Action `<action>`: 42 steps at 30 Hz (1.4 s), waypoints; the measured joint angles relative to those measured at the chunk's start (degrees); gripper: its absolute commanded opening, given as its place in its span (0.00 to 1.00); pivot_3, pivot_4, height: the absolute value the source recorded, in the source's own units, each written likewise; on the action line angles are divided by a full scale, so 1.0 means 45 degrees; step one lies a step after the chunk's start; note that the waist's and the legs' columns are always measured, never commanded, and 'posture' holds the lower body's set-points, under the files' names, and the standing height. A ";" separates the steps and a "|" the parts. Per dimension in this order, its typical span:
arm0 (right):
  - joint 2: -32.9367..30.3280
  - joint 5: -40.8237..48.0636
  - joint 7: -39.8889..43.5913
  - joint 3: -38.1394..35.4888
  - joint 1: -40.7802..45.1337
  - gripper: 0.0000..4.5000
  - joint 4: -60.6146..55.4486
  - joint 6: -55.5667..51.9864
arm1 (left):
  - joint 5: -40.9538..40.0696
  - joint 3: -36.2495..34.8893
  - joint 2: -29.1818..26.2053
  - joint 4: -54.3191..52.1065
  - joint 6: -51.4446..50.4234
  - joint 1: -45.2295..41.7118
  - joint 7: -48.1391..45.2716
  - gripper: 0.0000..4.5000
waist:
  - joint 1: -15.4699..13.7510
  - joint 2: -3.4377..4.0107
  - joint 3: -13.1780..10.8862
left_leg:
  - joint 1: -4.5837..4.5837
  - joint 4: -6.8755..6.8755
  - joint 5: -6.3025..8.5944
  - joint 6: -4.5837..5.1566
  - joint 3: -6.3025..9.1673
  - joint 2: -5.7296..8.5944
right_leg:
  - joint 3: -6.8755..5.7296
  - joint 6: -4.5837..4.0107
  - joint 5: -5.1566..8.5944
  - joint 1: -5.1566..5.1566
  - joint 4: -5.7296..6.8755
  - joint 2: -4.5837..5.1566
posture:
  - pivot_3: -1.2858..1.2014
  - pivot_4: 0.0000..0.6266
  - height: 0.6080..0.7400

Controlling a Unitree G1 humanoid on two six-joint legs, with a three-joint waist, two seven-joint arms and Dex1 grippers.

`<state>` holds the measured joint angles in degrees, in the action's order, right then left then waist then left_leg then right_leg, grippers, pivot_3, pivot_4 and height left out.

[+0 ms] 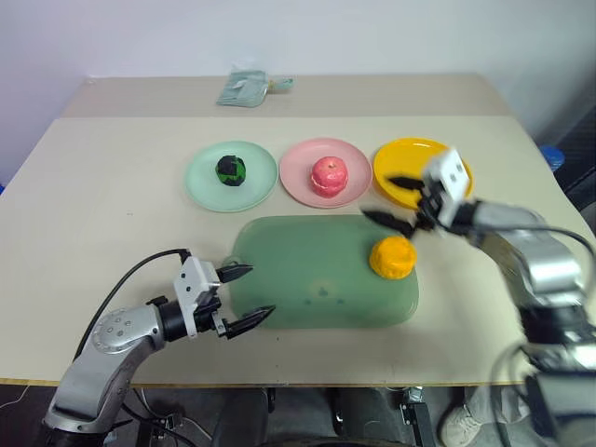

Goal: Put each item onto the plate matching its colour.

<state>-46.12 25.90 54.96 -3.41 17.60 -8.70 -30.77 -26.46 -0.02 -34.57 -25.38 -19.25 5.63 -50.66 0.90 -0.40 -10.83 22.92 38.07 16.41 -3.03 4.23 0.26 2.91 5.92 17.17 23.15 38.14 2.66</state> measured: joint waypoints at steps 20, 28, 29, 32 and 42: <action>0.3238 -0.1724 -0.5862 -0.0705 0.5916 0.61 0.5868 -0.0122 | -0.0055 0.0340 0.0234 0.0108 -0.0218 -0.1046 0.0110 1.00 | 0.0308 -0.0002 -0.0003 | -0.0126 -0.0031 0.0004 0.0005 -0.0051 -0.0018 | 0.0034 -0.0017 -0.0001 -0.0088 -0.0008 -0.0019 | 0.52 0.24 1.00; 0.4037 -0.3480 -0.7651 -0.0563 0.7359 0.99 1.0783 0.2304 | -0.0053 0.0142 0.0264 -0.0163 -0.0409 -0.0836 0.0983 1.00 | 0.0336 0.0012 -0.0011 | -0.0034 -0.0031 0.0005 0.0007 -0.0150 -0.0009 | 0.0072 -0.0008 -0.0006 0.0026 -0.0001 0.0010 | 0.52 0.24 1.00; 0.3994 -0.3465 -0.7370 -0.0581 0.7344 0.99 1.0634 0.2644 | -0.0054 0.0038 0.0351 -0.0164 -0.0396 -0.0778 0.1149 1.00 | 0.0344 0.0011 -0.0010 | -0.0036 -0.0025 0.0005 0.0008 -0.0151 -0.0012 | 0.0071 -0.0008 -0.0006 0.0024 0.0004 0.0005 | 0.52 0.24 1.00; 0.3359 -0.3165 -0.5909 -0.0746 0.6772 0.99 0.9308 0.3509 | 0.0018 -0.0475 0.0821 -0.0115 -0.0255 -0.0719 0.1991 1.00 | 0.0319 0.0009 -0.0008 | -0.0042 -0.0025 0.0005 0.0008 -0.0143 -0.0020 | 0.0065 -0.0008 -0.0006 0.0016 0.0008 -0.0008 | 0.52 0.24 1.00; 0.0081 -0.1034 -0.0690 -0.2503 0.0122 0.99 0.5628 0.3000 | 0.1759 -0.5499 0.0432 0.3429 0.1632 0.0394 0.5054 1.00 | 0.0073 0.0002 -0.0004 | -0.0105 -0.0021 0.0016 0.0027 -0.0147 -0.0023 | 0.0091 -0.0008 -0.0006 -0.0036 -0.0001 0.0000 | 0.52 0.24 1.00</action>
<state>-45.75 21.25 51.86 -14.67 18.15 16.63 -17.28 -18.54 -24.77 -32.62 -9.95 -11.91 7.40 -27.92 1.23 -0.39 -10.85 22.44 37.98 16.48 -2.91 3.57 0.15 3.32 5.89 17.14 22.99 38.14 2.66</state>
